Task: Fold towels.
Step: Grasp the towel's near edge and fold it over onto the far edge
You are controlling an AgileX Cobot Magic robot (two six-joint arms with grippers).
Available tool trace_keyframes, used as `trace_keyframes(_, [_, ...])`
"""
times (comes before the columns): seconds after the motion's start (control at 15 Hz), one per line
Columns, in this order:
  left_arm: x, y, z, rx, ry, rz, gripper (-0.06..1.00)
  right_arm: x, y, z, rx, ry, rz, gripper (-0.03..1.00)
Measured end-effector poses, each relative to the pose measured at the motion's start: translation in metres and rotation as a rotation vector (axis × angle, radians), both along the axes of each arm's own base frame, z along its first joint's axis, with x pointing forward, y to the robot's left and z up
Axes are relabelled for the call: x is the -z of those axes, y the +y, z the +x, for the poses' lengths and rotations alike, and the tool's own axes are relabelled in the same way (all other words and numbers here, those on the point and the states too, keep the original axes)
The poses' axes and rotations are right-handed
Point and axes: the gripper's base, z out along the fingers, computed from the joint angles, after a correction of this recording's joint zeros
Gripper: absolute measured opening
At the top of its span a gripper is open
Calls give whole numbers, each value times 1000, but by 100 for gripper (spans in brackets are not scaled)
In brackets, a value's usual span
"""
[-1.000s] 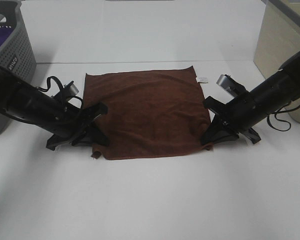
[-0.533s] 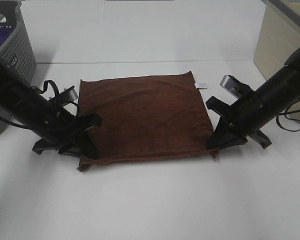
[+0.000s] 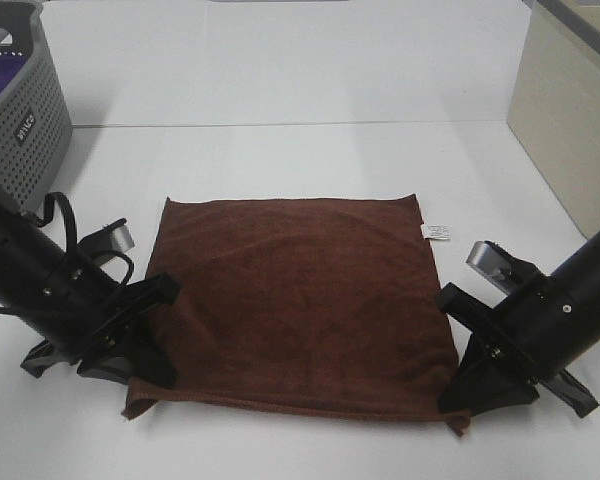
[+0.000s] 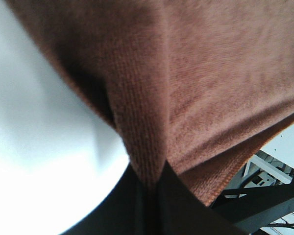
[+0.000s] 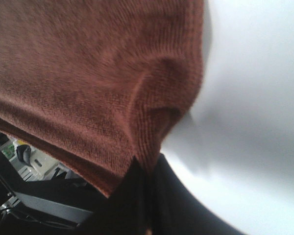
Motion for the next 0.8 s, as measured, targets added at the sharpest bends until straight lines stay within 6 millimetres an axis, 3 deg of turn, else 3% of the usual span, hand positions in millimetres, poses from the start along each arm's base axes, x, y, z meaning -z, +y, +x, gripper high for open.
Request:
trace_keyframes(0.13, [-7, -2, 9, -6, -36, -2, 1, -14, 0, 13, -5, -85, -2, 0])
trace_keyframes(0.6, [-61, -9, 83, -55, -324, 57, 1, -82, 2, 110, -55, -435, -16, 0])
trace_keyframes(0.8, [-61, -13, 111, -56, -395, 75, 1, -78, 4, 147, -74, -461, -16, 0])
